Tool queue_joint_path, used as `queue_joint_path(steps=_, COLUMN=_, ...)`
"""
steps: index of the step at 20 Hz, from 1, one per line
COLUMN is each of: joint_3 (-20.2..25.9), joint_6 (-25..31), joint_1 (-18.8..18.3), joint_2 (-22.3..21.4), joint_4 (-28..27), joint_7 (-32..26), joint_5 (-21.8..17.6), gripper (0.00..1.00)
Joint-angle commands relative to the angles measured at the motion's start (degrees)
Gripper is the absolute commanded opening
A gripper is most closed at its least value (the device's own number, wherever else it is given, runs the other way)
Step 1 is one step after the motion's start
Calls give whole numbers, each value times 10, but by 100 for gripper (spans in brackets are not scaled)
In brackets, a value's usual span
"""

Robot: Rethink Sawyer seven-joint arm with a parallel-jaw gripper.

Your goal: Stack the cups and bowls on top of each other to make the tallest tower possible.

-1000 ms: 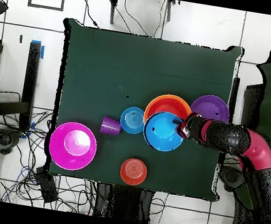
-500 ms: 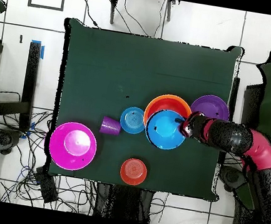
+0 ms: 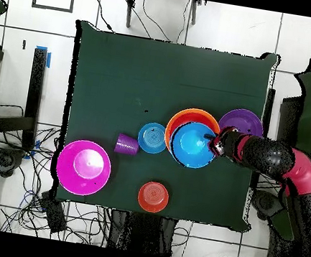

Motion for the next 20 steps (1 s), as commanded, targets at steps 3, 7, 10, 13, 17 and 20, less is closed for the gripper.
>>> queue_joint_path(steps=3, joint_3=-54, joint_6=35, joint_1=24, joint_2=-3, joint_4=-56, joint_7=-158, joint_5=-70, gripper=0)
queue_joint_path(steps=7, joint_3=-55, joint_6=51, joint_1=-13, joint_2=-3, joint_4=-67, joint_7=-200, joint_5=-67, gripper=0)
queue_joint_path(steps=10, joint_3=-58, joint_6=57, joint_1=-14, joint_2=-5, joint_4=-68, joint_7=-181, joint_5=-60, gripper=100)
queue_joint_path(steps=13, joint_3=-62, joint_6=72, joint_1=-7, joint_2=-12, joint_4=-64, joint_7=-175, joint_5=-61, gripper=100)
queue_joint_path(steps=17, joint_3=-55, joint_6=68, joint_1=-8, joint_2=-8, joint_4=-56, joint_7=-171, joint_5=-56, gripper=100)
queue_joint_path(steps=20, joint_3=-52, joint_6=74, joint_1=-6, joint_2=-13, joint_4=-50, joint_7=-161, joint_5=-49, gripper=100)
